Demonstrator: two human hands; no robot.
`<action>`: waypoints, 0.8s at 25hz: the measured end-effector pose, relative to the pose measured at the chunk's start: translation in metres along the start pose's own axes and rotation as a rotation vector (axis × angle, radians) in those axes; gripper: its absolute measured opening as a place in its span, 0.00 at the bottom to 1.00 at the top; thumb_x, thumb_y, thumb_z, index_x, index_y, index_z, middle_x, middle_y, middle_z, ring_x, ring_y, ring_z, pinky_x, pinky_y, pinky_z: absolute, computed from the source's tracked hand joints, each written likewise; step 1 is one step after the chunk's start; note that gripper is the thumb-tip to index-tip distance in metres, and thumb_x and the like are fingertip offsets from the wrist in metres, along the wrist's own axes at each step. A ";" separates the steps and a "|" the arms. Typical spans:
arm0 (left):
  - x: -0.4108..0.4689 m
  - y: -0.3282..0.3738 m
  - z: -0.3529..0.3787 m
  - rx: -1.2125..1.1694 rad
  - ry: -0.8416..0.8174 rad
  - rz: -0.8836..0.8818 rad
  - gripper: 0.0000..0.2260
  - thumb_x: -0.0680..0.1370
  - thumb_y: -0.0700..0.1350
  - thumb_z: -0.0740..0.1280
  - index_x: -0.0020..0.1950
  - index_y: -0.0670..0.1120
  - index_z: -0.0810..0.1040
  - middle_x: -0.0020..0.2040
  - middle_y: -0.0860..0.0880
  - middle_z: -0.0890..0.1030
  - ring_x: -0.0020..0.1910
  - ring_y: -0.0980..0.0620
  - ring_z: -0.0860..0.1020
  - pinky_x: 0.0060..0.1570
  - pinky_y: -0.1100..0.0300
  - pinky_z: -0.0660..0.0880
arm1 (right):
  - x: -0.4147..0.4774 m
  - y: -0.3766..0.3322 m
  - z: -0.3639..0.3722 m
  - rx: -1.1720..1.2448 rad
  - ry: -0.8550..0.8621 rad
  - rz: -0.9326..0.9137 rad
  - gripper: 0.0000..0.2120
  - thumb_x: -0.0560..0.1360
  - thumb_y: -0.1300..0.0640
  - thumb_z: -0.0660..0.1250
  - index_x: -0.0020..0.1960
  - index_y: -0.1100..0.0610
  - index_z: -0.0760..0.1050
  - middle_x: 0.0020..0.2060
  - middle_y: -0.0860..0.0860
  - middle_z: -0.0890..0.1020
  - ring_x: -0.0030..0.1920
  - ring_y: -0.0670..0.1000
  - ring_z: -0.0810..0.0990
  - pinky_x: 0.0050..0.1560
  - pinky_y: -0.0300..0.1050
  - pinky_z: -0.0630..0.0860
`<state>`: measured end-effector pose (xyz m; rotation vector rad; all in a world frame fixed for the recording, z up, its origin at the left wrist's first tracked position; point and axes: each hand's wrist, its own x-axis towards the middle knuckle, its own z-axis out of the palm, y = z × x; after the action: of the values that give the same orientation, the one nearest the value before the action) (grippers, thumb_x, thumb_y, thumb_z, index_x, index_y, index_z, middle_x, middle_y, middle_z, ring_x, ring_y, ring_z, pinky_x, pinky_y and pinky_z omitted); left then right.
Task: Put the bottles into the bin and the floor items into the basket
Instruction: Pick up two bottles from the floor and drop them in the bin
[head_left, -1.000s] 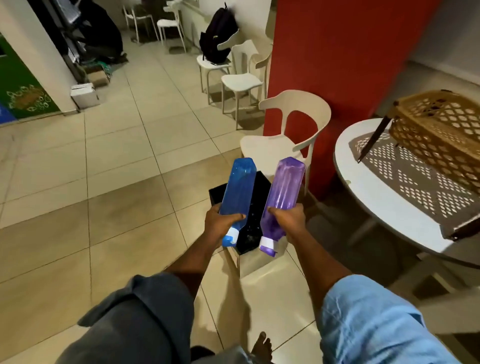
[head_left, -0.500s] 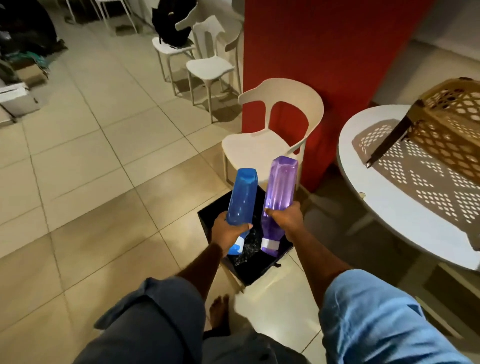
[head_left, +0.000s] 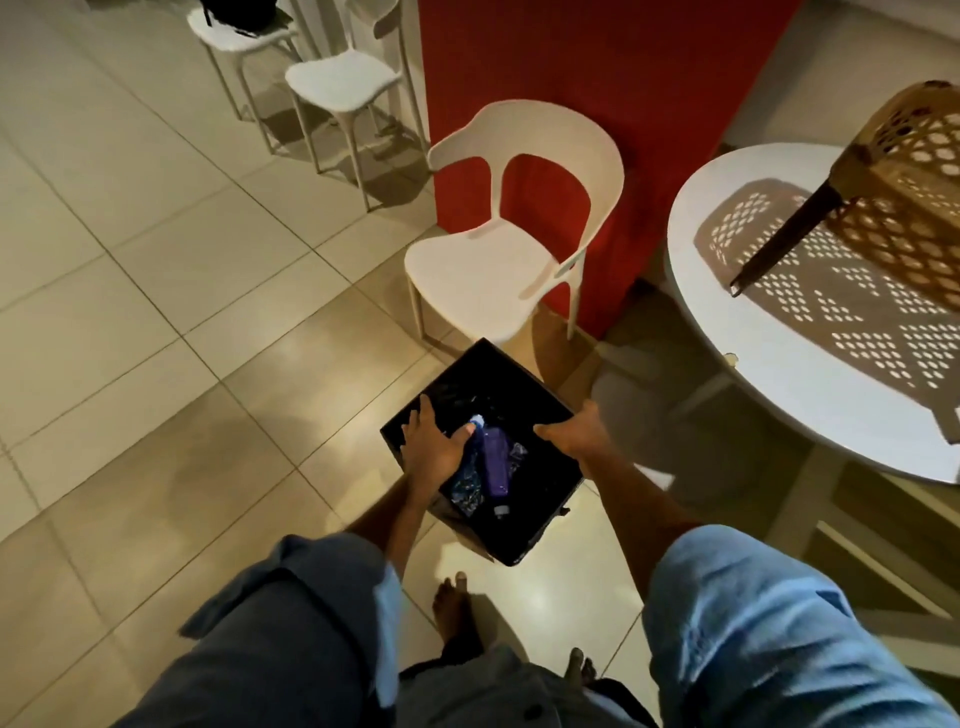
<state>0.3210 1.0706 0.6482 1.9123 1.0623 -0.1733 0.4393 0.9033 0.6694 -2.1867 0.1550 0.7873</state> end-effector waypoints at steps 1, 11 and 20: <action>0.002 0.003 0.002 -0.001 -0.017 0.013 0.42 0.75 0.58 0.68 0.80 0.46 0.48 0.80 0.41 0.54 0.78 0.40 0.52 0.74 0.41 0.55 | 0.001 -0.001 0.000 0.003 -0.006 0.004 0.46 0.69 0.56 0.76 0.76 0.64 0.52 0.69 0.61 0.69 0.67 0.60 0.71 0.54 0.45 0.70; 0.000 0.036 0.027 0.079 -0.144 0.153 0.39 0.76 0.58 0.66 0.80 0.49 0.48 0.80 0.41 0.54 0.79 0.38 0.48 0.75 0.39 0.52 | -0.021 0.010 -0.027 0.097 0.062 0.013 0.46 0.69 0.58 0.76 0.76 0.63 0.51 0.72 0.62 0.66 0.71 0.61 0.68 0.69 0.56 0.68; -0.046 0.057 0.095 0.227 -0.316 0.327 0.35 0.79 0.58 0.61 0.80 0.47 0.50 0.78 0.40 0.58 0.78 0.39 0.56 0.74 0.43 0.58 | -0.075 0.089 -0.068 0.197 0.294 0.171 0.51 0.66 0.52 0.79 0.77 0.58 0.50 0.73 0.59 0.66 0.71 0.61 0.69 0.68 0.56 0.71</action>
<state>0.3608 0.9575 0.6537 2.1444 0.5287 -0.4081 0.3815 0.7831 0.6891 -2.1078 0.5504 0.5130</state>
